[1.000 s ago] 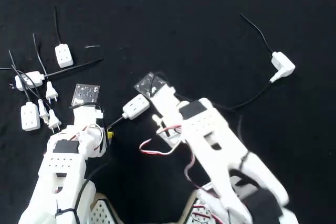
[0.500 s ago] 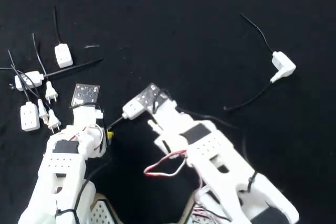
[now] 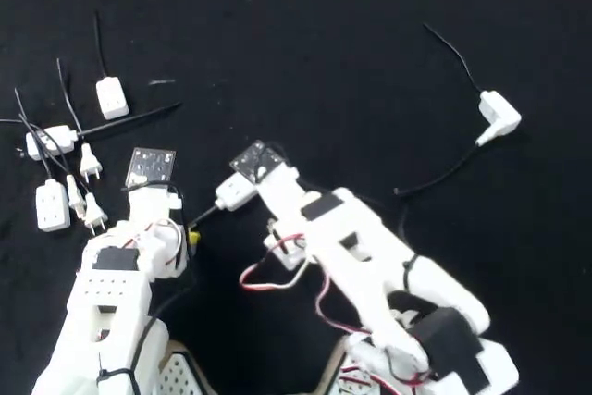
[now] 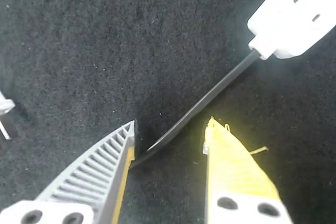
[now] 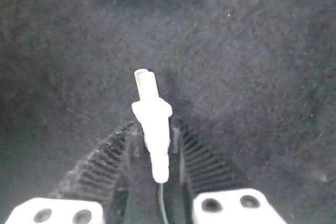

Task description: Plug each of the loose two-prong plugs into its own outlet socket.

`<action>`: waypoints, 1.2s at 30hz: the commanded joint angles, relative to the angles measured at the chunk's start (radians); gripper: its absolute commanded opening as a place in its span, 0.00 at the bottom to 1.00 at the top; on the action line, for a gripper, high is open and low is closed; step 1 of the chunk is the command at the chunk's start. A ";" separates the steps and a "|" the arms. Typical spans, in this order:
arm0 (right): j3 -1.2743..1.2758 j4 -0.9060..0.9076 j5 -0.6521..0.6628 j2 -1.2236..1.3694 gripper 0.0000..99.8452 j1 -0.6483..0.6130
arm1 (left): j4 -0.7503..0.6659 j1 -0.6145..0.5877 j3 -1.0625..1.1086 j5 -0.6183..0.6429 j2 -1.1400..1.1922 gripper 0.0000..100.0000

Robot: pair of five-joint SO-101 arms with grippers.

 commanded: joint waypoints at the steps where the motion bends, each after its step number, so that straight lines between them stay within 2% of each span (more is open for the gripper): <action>1: -0.058 -0.009 -0.008 -0.005 0.01 -0.006 | -0.011 0.013 -0.007 0.005 -0.017 0.22; 7: -0.061 0.075 -0.008 -0.140 0.01 -0.014 | -0.011 0.013 -0.007 0.005 -0.017 0.22; 11: -0.027 0.068 -0.017 -0.289 0.01 -0.061 | -0.011 0.013 -0.007 0.005 -0.017 0.22; 15: 0.079 -0.161 -0.008 -0.366 0.01 -0.101 | -0.002 0.002 -0.016 0.005 -0.017 0.22; 19: 0.205 -0.436 -0.008 -0.367 0.01 -0.103 | 0.135 0.002 -0.087 0.009 -0.049 0.22; 25: 0.302 -0.578 -0.012 -0.372 0.01 -0.104 | 0.222 0.013 -0.140 0.014 -0.301 0.22; 31: 0.308 -0.589 -0.015 -0.374 0.01 -0.106 | 0.250 0.076 -0.131 0.015 -0.608 0.22; 36: 0.309 -0.588 -0.017 -0.374 0.01 -0.150 | 0.292 0.147 -0.127 0.086 -0.726 0.22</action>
